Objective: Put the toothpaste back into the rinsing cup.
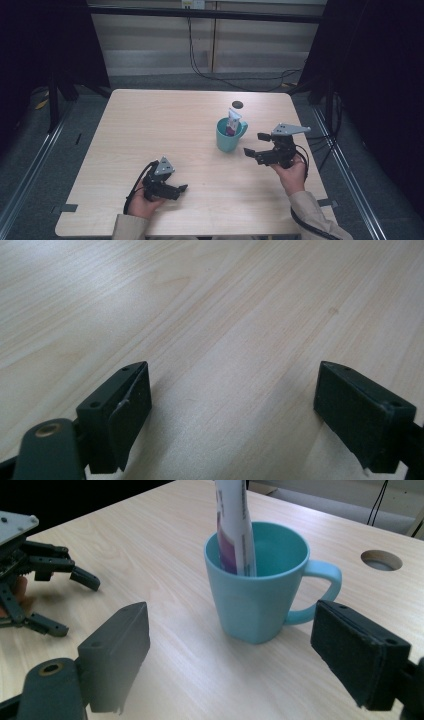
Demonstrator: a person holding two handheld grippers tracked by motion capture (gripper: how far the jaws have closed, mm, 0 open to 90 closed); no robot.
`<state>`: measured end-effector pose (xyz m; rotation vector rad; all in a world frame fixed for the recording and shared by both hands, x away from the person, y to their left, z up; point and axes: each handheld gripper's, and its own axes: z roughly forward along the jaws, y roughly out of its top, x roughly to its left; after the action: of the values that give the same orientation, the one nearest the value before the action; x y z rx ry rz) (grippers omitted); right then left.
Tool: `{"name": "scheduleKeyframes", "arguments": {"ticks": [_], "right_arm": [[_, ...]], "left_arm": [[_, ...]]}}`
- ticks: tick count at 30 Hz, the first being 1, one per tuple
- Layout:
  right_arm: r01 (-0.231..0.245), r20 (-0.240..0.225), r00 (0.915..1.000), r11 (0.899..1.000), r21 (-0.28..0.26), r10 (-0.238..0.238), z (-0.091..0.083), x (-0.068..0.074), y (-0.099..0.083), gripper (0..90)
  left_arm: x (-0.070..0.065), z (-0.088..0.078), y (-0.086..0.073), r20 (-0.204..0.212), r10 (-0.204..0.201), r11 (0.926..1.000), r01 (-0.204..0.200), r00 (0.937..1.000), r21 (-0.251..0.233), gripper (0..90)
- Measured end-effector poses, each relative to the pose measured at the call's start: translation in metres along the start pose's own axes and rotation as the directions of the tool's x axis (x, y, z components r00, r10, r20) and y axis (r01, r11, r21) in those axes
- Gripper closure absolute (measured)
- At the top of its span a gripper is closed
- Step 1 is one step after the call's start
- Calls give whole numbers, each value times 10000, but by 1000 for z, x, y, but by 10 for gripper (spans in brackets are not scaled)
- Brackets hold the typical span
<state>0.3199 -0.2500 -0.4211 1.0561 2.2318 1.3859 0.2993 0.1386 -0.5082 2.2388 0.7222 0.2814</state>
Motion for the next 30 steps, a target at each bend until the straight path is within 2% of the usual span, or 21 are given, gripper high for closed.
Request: {"name": "scheduleKeyframes", "arguments": {"ticks": [14, 30], "right_arm": [[147, -115, 9998, 9994, 299, -144, -7, 1, -20, 154], [509, 25, 9987, 9934, 1025, -514, -6, 9, -46, 153]], "left_arm": [[0, 0, 0, 4, 5, 10000, -5, 10000, -13, 151], [0, 0, 0, 14, -9, 10000, 9, 10000, -22, 151]]}}
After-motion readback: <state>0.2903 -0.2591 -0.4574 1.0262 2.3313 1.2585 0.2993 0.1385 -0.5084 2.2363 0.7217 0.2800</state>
